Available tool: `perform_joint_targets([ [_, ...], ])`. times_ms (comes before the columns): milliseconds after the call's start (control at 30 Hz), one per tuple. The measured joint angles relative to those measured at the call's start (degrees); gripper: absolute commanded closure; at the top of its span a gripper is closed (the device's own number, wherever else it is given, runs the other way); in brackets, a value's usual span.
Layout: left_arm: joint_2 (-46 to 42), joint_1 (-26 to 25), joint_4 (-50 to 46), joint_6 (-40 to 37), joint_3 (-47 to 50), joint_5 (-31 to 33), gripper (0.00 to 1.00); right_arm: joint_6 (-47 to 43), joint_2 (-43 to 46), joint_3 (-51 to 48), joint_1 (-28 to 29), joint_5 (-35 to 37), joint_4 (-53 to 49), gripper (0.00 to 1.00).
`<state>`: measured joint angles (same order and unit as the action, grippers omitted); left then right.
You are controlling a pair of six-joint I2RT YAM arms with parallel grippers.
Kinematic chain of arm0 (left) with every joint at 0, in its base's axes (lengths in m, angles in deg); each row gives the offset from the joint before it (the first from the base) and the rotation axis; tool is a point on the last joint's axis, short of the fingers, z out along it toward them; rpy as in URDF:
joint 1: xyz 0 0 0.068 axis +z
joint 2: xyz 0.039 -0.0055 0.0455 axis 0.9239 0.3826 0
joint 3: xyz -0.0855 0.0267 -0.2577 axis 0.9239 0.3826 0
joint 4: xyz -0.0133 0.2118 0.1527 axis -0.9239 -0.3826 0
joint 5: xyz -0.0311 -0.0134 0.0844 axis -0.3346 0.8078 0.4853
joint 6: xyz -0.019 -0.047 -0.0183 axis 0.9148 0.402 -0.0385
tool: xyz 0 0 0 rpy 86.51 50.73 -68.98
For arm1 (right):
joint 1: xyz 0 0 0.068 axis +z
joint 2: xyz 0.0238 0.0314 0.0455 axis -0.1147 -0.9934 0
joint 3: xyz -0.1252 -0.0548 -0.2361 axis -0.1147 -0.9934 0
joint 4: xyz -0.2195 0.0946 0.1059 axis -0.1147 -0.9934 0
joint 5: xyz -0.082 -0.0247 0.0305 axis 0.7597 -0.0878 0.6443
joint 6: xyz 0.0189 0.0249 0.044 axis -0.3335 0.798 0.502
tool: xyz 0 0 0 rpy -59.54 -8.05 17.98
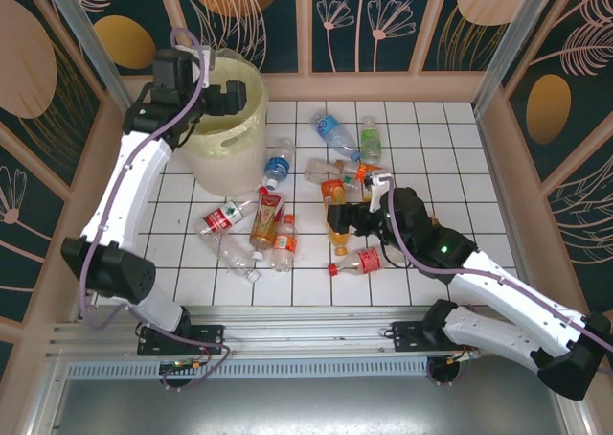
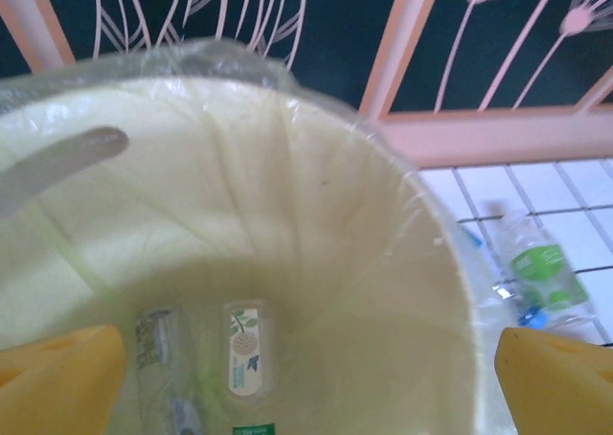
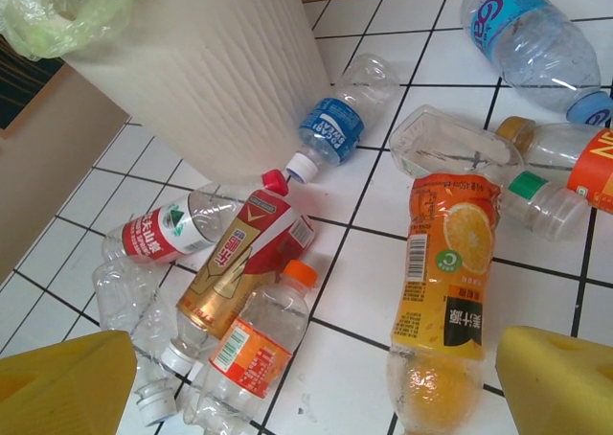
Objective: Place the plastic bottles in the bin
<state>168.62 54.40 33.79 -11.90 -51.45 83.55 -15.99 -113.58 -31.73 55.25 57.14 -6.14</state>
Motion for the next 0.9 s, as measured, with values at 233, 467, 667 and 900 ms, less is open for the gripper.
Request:
perform_joint_targets([
  [233,-10.82,-0.02,5.33,2.34,10.08,-8.63,0.01,0.15,0.55,0.0,-0.44,1.31,-1.33,0.1],
  [467,-21.55,-0.5,11.37,7.15,24.04,-18.95,0.01,0.2,0.76,0.0,-2.01,1.27,-3.63,0.14],
  [667,-29.75,-7.02,13.31,9.18,32.09,-20.28,0.01,0.24,0.5,0.0,-5.51,-1.31,-4.2,0.24],
  [900,-34.58,-13.6,17.05,10.45,38.62,-23.02,0.01,0.46,-4.63,-0.24,-8.48,-5.75,-5.11,0.28],
])
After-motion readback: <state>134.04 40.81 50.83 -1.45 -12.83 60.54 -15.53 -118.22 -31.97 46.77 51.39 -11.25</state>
